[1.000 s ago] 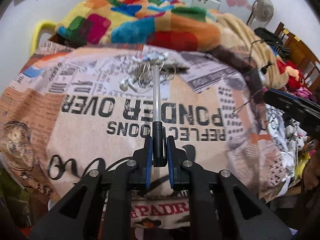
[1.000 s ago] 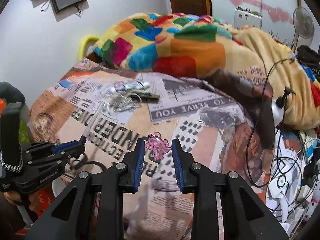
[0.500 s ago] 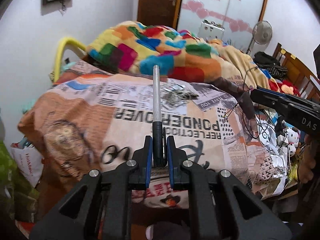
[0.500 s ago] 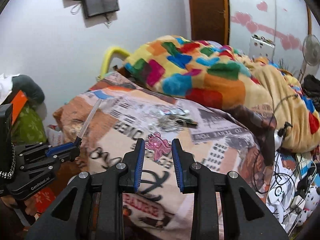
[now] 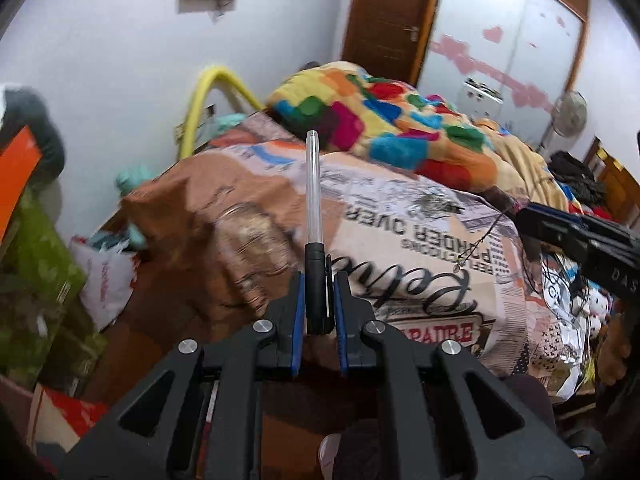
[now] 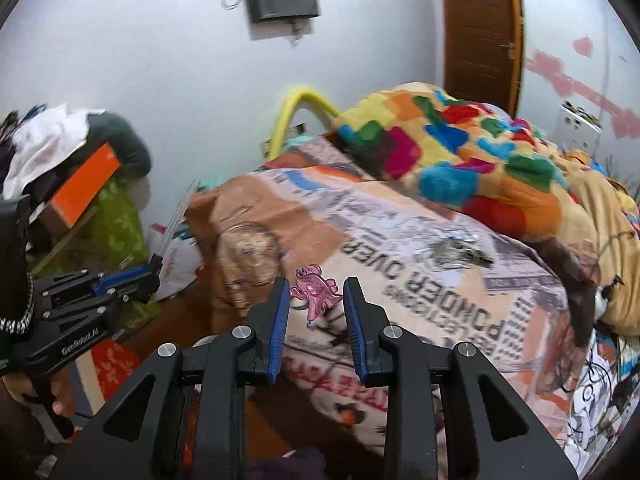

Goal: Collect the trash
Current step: 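Carry the pen and pink charm down to the white bin with both tools, then open both tools over the bin, dropping the charm and pen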

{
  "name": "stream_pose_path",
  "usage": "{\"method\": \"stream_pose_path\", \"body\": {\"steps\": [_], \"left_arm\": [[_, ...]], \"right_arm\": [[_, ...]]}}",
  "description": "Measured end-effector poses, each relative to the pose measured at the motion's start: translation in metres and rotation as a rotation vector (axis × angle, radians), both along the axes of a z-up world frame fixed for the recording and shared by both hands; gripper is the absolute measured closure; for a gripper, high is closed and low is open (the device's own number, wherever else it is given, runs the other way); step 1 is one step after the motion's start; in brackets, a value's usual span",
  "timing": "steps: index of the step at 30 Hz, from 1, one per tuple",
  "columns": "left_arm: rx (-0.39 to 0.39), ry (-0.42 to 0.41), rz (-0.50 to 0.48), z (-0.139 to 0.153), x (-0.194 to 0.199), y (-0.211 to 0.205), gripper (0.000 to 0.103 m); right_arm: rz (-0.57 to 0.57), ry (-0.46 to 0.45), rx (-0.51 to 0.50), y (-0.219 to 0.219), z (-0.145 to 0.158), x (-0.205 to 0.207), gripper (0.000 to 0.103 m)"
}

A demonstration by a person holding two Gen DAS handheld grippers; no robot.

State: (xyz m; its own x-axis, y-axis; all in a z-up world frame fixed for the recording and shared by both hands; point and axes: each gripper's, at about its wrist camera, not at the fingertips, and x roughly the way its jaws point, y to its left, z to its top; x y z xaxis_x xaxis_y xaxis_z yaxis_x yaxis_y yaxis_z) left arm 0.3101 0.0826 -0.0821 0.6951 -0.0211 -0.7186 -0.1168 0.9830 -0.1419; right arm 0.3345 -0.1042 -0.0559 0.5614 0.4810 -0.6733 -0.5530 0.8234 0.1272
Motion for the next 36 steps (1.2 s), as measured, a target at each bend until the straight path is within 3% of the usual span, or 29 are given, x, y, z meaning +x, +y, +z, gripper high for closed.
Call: {"method": "stream_pose_path", "body": {"steps": [11, 19, 24, 36], "left_arm": [[-0.03, 0.065, 0.169, -0.031, -0.072, 0.088, 0.09], [-0.068, 0.146, 0.255, -0.072, -0.109, 0.135, 0.09], [-0.127, 0.217, 0.286, -0.109, -0.118, 0.152, 0.09], [-0.232, 0.396, 0.302, -0.192, -0.098, 0.162, 0.09]], "right_arm": [[0.165, 0.031, -0.04, 0.093, -0.015, -0.04, 0.078], [0.268, 0.083, -0.081, 0.157, -0.041, -0.061, 0.078], [0.309, 0.124, -0.129, 0.189, -0.063, -0.068, 0.078], [0.343, 0.343, -0.236, 0.244, -0.133, -0.052, 0.078]]}}
